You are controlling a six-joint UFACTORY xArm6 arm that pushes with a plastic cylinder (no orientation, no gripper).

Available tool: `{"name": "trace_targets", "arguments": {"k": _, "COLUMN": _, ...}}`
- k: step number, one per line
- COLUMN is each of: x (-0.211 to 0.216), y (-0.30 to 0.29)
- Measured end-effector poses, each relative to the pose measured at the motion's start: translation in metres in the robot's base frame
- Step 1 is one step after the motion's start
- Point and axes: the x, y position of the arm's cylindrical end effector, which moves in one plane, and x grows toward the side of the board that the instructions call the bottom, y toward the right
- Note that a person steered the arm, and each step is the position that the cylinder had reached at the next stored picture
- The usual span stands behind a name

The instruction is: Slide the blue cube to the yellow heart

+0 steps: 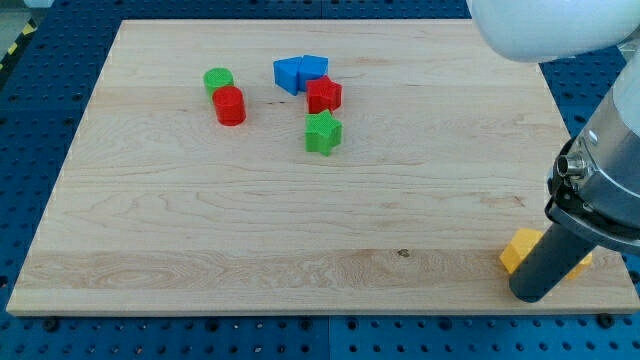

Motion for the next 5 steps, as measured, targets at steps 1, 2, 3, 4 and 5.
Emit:
{"name": "trace_targets", "arguments": {"k": 1, "x": 0.005, "y": -0.018}}
{"name": "trace_targets", "arguments": {"k": 2, "x": -0.002, "y": -0.055}}
{"name": "trace_targets", "arguments": {"k": 3, "x": -0.026, "y": -0.106}}
{"name": "trace_targets", "arguments": {"k": 4, "x": -0.042, "y": -0.157}}
{"name": "trace_targets", "arguments": {"k": 5, "x": -0.068, "y": -0.207}}
